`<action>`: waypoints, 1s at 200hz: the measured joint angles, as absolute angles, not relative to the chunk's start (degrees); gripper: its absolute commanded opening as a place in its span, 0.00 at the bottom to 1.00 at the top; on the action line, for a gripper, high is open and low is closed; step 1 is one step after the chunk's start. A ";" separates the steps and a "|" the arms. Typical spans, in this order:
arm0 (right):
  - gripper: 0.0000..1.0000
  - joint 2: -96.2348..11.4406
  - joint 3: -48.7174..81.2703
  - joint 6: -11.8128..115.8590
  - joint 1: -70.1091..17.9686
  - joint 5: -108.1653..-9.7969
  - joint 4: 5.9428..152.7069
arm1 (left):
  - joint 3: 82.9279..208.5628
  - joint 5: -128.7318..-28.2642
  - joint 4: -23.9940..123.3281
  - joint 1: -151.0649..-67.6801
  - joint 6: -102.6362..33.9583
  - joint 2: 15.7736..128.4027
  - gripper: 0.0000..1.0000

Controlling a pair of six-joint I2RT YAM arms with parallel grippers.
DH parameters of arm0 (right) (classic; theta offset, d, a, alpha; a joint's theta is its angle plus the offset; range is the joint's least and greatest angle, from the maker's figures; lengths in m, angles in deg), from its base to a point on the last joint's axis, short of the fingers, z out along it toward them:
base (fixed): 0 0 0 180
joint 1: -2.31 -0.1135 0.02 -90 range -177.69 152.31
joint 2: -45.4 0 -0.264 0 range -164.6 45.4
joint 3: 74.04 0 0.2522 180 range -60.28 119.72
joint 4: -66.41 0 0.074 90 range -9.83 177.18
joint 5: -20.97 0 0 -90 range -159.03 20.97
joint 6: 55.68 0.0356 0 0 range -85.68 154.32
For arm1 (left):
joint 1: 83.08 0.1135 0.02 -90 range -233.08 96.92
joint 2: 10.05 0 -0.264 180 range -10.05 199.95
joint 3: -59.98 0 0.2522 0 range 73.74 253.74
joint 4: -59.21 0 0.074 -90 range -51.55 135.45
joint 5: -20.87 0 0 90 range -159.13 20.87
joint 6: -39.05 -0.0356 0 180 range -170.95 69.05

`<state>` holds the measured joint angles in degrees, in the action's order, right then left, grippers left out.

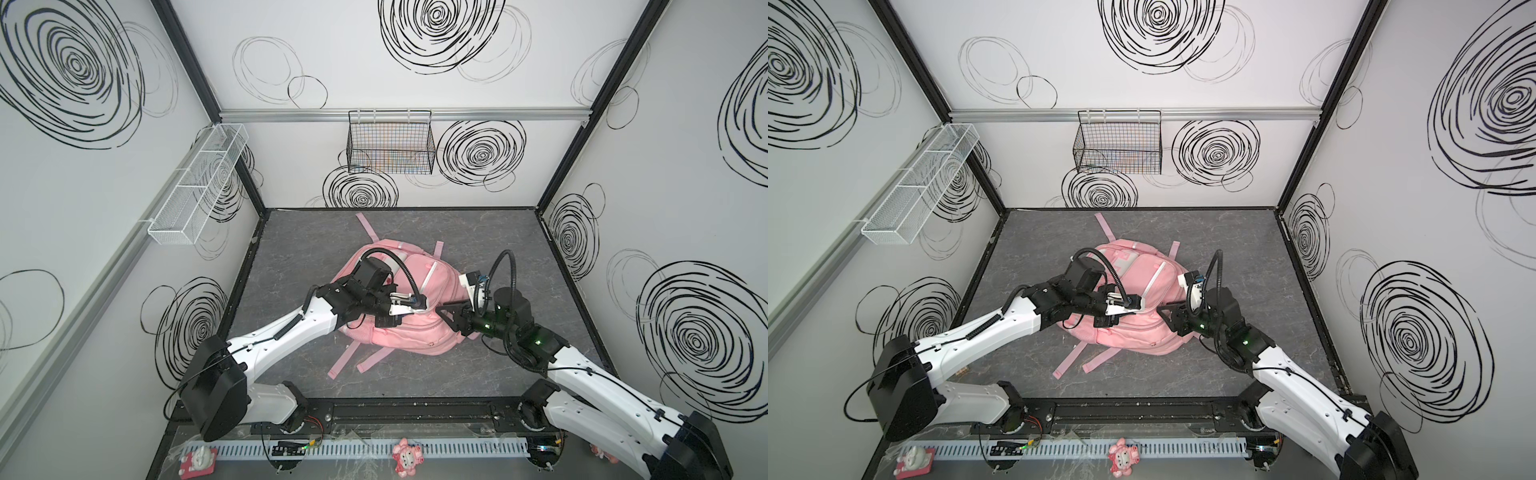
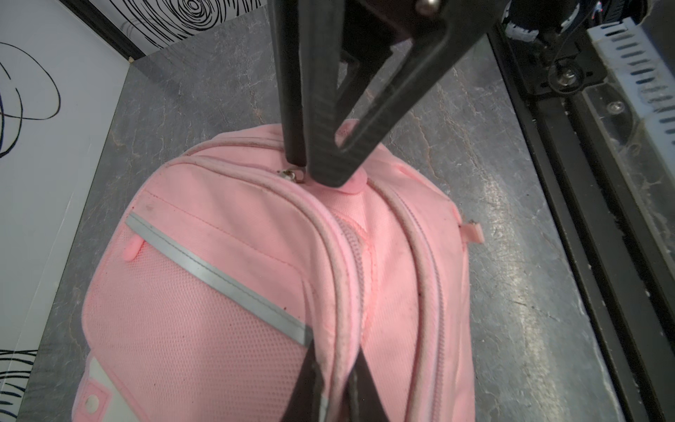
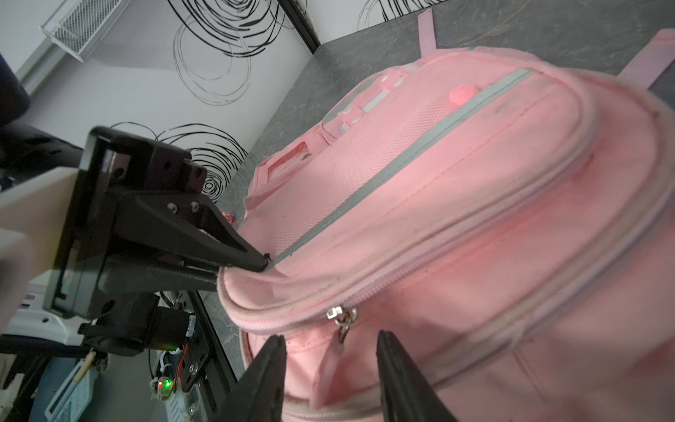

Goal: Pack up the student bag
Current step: 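Pull the zipper along the bag top with right while left holds the bag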

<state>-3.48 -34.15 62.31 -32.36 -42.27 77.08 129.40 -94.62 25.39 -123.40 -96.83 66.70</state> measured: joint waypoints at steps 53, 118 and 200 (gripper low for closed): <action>0.26 -7.26 -34.15 58.84 -33.81 -44.72 75.55 | 129.40 -94.82 25.35 -123.25 -96.70 66.72 0.00; 0.00 -5.49 -33.97 56.87 -34.18 -46.55 76.14 | 129.51 -95.02 25.35 -122.61 -95.63 66.56 0.83; 0.00 -5.45 -30.96 60.63 -39.88 -49.02 80.38 | 133.43 -95.28 30.38 -128.10 -81.67 66.72 0.70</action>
<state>-5.45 -30.96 60.63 -39.88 -49.02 80.38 133.43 -95.28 30.38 -128.10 -81.67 66.72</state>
